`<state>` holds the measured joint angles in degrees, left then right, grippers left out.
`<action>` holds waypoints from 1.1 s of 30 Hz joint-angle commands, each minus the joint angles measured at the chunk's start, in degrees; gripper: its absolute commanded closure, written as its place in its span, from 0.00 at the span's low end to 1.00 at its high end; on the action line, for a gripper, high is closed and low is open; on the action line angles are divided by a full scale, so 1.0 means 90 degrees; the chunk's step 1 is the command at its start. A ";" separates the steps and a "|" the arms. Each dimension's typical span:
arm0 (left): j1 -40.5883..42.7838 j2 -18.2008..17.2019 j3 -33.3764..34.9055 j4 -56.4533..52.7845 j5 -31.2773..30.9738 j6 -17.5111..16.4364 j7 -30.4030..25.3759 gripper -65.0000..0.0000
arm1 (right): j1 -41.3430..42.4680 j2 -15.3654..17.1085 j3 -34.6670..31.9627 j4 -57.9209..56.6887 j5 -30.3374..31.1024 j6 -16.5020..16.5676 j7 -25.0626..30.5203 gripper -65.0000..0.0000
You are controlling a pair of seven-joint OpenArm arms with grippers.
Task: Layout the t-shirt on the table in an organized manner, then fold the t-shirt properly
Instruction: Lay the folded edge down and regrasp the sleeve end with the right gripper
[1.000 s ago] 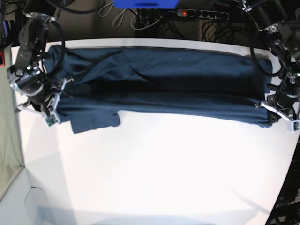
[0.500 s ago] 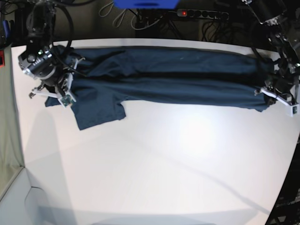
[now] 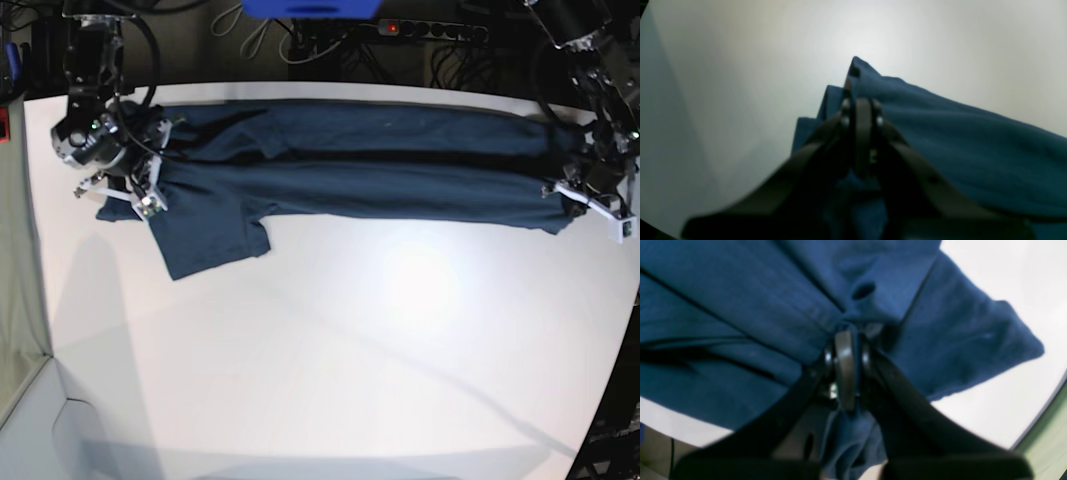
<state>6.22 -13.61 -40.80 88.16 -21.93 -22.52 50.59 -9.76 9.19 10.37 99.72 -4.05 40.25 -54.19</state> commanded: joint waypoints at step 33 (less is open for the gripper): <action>0.0086 -0.0115 -0.0796 -0.0091 -0.0059 0.0007 0.0636 0.63 | 0.2173 -0.0479 0.0259 -0.0213 0.0016 -0.0028 -0.1026 0.34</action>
<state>7.42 -13.52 -47.81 86.52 -21.89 -22.52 57.01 8.71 4.49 12.53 97.06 -3.68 40.25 -63.86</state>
